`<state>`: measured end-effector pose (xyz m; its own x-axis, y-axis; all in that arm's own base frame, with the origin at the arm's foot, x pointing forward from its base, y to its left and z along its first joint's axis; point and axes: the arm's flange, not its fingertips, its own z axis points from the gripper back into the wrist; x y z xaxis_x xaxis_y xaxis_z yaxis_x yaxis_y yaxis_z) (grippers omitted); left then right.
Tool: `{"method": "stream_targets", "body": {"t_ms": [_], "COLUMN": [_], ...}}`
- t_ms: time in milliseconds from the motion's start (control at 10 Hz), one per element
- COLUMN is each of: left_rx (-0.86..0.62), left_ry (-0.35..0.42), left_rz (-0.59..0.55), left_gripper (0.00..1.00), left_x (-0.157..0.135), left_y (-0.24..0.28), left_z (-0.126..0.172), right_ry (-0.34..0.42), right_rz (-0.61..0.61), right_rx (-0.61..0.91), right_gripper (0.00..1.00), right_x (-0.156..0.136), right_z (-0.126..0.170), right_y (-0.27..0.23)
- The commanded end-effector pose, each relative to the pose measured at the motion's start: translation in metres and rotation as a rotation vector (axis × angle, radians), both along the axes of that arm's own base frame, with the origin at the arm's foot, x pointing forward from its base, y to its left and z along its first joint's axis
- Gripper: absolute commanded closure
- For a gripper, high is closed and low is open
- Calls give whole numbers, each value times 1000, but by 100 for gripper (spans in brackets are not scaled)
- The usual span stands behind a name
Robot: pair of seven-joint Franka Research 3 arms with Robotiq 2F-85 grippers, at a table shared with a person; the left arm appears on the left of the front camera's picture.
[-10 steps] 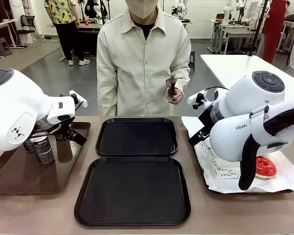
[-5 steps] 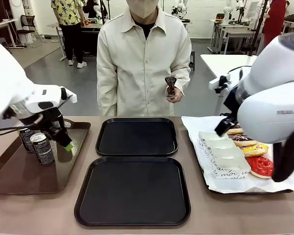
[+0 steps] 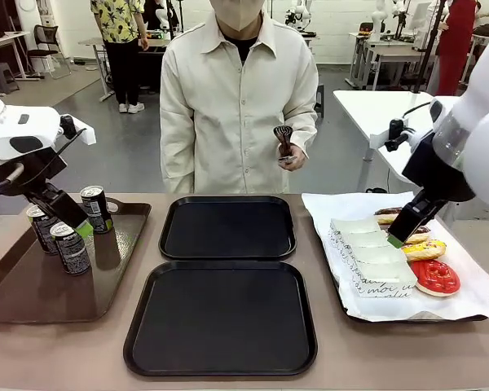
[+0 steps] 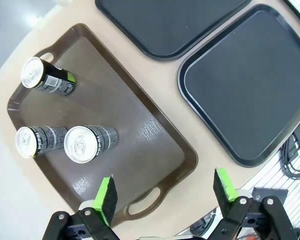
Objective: Set up donuts and drinks on trays.
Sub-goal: Pick up one Pepsi coke and place it on the Flat Tray.
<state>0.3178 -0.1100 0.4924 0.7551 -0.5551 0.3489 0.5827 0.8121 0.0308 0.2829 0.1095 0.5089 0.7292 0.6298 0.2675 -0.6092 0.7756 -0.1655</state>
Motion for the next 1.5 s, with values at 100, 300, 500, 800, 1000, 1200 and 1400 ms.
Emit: {"method": "stream_targets", "body": {"t_ms": [100,300,500,800,1000,1200,1400], "left_rx": [0,0,-187,-567,-795,-933,-1008], "left_ry": [11,11,103,258,332,323,309], "left_rz": [-2,-2,116,229,308,395,460], "left_gripper": [0,0,0,0,0,0,0], "left_x": [1,1,15,32,32,17,2], "left_y": [-1,-1,17,61,103,157,202], "left_z": [-4,-4,-1,-16,-30,-32,-33], "right_ry": [0,0,89,166,248,294,313], "right_rz": [-26,-26,-60,-368,-507,-587,-549], "right_rx": [-36,-36,169,587,819,1015,1128], "right_gripper": [0,0,0,0,0,0,0], "right_x": [6,6,4,3,5,-3,-12], "right_z": [-7,-7,-13,-40,-58,-77,-89], "right_y": [-1,-1,-16,-105,-166,-244,-294]}}
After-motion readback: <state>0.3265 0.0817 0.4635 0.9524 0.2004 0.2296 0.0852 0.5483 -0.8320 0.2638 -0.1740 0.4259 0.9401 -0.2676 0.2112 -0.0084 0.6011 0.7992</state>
